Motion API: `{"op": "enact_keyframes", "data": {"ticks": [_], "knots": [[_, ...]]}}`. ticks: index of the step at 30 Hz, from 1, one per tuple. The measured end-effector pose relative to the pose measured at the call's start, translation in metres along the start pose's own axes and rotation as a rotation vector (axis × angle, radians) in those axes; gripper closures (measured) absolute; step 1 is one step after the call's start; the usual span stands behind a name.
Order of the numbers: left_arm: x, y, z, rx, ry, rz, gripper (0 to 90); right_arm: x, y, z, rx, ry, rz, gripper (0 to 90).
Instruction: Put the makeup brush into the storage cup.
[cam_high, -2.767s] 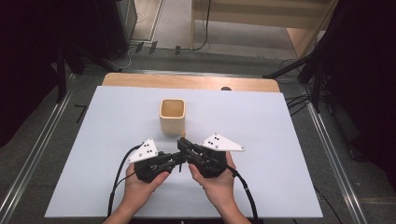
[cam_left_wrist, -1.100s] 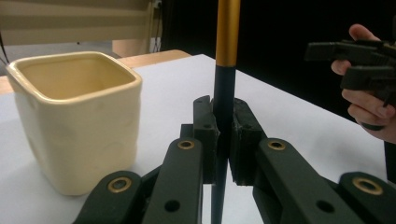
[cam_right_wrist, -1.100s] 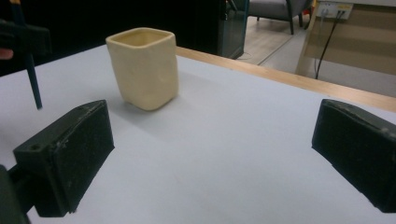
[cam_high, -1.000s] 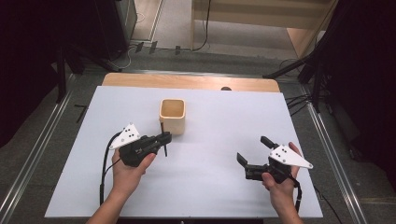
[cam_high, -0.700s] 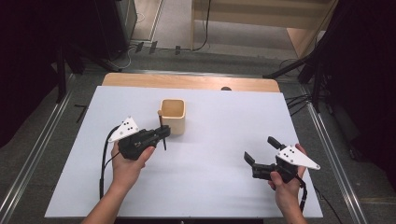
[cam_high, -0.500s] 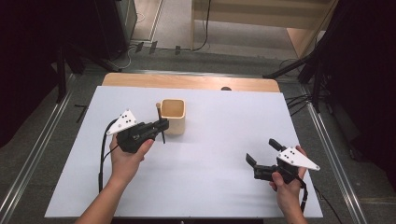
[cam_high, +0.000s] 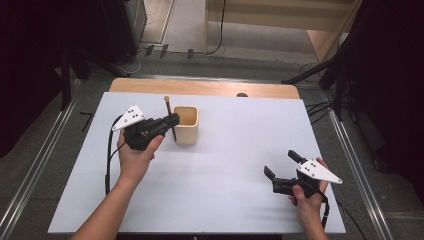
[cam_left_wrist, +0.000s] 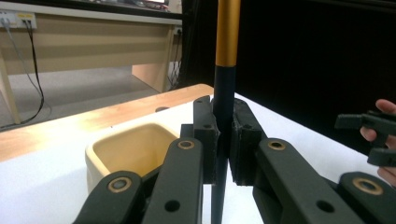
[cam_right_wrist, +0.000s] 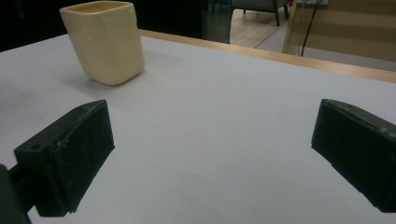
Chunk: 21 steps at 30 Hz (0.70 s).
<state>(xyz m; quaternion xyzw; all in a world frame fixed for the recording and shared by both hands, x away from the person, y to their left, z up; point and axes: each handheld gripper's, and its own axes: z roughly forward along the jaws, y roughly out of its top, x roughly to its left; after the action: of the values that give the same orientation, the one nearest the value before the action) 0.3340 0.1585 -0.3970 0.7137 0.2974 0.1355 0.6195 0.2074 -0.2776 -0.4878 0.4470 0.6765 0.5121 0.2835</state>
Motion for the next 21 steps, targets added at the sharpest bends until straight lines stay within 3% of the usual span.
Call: {"op": "enact_keyframes", "data": {"ticks": [10,21], "knots": [[0.002,0.017,0.016,-0.008,0.017,0.061,84.2,0.002,-0.002,0.002,0.005,0.026,0.001,0.0],[0.01,0.028,0.03,-0.053,0.06,0.061,84.2,0.003,-0.002,0.003,0.007,0.025,0.002,0.0]]}}
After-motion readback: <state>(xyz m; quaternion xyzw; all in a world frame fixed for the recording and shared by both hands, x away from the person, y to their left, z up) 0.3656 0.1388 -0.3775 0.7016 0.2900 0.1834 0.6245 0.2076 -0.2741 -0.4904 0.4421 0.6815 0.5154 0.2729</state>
